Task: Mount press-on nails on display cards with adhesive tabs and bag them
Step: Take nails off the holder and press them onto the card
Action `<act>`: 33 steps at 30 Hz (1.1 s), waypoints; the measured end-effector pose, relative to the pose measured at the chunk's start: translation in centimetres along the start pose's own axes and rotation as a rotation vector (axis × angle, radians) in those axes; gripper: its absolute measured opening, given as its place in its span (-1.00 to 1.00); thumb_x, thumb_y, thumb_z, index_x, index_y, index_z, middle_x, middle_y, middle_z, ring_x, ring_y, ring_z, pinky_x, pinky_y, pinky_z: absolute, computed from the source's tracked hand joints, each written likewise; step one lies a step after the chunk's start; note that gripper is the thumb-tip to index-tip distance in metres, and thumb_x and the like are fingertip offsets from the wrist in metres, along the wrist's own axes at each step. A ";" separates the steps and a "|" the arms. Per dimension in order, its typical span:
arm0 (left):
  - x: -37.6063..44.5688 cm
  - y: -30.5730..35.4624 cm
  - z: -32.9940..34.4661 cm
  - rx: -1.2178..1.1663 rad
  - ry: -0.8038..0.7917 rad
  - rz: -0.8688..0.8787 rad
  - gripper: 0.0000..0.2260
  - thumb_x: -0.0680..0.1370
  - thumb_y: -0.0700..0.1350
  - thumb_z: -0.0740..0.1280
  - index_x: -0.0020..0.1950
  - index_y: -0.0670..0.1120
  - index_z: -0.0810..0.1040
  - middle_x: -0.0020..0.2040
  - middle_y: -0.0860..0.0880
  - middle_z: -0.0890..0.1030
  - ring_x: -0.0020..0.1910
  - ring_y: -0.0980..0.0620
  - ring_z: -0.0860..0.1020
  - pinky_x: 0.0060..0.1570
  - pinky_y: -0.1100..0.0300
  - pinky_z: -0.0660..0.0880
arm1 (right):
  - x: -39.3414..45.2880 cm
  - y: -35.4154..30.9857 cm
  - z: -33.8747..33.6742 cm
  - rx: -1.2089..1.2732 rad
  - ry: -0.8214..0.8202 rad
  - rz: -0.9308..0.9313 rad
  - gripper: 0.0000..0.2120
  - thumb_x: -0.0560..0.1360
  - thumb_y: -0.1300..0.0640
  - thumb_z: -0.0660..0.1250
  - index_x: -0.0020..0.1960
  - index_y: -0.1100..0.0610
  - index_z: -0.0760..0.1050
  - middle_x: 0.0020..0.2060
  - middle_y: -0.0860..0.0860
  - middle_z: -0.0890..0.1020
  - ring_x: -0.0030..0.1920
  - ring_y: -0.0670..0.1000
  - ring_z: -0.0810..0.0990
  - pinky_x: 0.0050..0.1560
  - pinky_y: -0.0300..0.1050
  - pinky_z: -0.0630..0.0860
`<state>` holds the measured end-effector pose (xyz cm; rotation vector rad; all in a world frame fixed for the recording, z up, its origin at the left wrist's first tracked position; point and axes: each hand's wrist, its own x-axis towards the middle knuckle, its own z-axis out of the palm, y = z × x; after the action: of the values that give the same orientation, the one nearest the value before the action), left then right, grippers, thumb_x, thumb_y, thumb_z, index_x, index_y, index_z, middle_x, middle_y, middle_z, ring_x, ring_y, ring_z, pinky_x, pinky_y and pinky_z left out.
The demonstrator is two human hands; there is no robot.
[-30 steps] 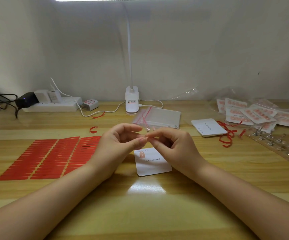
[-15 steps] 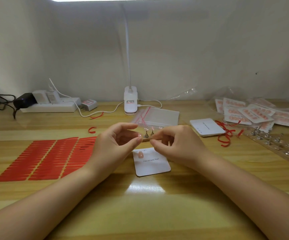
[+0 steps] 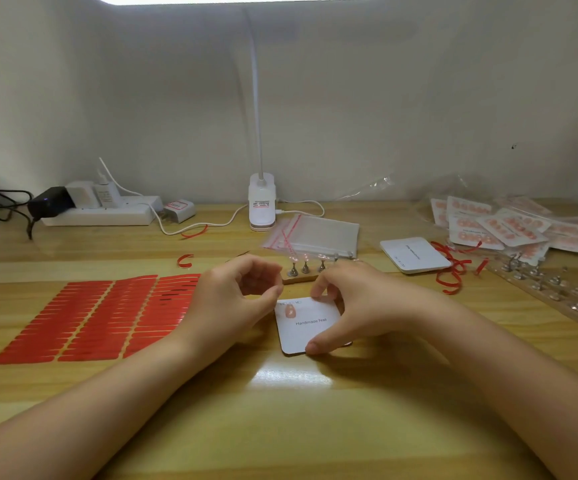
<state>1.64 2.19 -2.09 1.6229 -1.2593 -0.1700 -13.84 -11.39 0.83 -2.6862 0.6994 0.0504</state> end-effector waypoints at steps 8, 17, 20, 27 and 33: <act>-0.1 -0.1 0.2 -0.038 0.010 -0.072 -0.83 0.44 -0.25 0.49 -0.08 0.01 0.65 -0.19 0.13 0.69 -0.22 0.18 0.65 -0.19 0.41 0.53 | -0.1 0.8 -0.1 0.066 -0.014 0.025 -0.34 0.03 -0.38 0.55 -0.02 -0.19 0.33 -0.03 -0.27 0.36 0.00 -0.23 0.38 -0.14 -0.28 0.36; 0.1 0.6 0.6 -0.241 -0.037 -0.341 -0.91 0.41 -0.22 0.51 -0.18 -0.04 0.67 -0.04 0.12 0.68 -0.05 0.26 0.64 -0.09 0.38 0.56 | -0.5 0.5 0.3 0.174 0.130 -0.023 -0.32 0.09 -0.23 0.60 0.01 -0.16 0.25 0.01 -0.24 0.37 0.02 -0.21 0.41 -0.19 -0.24 0.44; 0.2 0.8 0.9 -0.315 -0.078 -0.412 -0.93 0.40 -0.23 0.52 -0.22 -0.09 0.68 -0.20 0.00 0.72 -0.19 0.18 0.66 -0.26 0.38 0.54 | -0.7 0.4 0.3 0.193 0.181 -0.056 -0.30 0.16 -0.16 0.59 0.12 -0.15 0.23 0.05 -0.27 0.35 0.07 -0.20 0.40 -0.03 -0.28 0.47; 0.5 1.7 -0.2 -0.436 0.022 -0.332 -0.86 0.36 -0.12 0.53 -0.12 -0.11 0.69 -0.16 -0.05 0.72 -0.14 0.09 0.69 -0.23 0.31 0.57 | -1.0 -1.3 0.2 0.419 0.359 -0.149 0.02 0.26 -0.08 0.59 0.51 -0.02 0.03 0.20 -0.15 0.36 0.12 -0.19 0.47 0.10 -0.35 0.46; 1.2 3.6 -1.8 -0.660 0.052 -0.235 -0.70 0.15 -0.02 0.54 -0.17 -0.10 0.72 -0.06 -0.13 0.71 -0.01 -0.03 0.67 0.02 0.19 0.60 | -1.1 -2.6 -1.4 1.172 0.285 -0.095 -0.55 0.49 0.30 0.36 0.36 0.17 0.38 0.03 0.08 0.68 0.02 0.04 0.67 0.08 0.01 0.60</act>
<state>0.98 2.66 2.02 1.1771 -0.8403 -0.6174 -13.59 -9.26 3.10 -1.5866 0.4459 -0.5869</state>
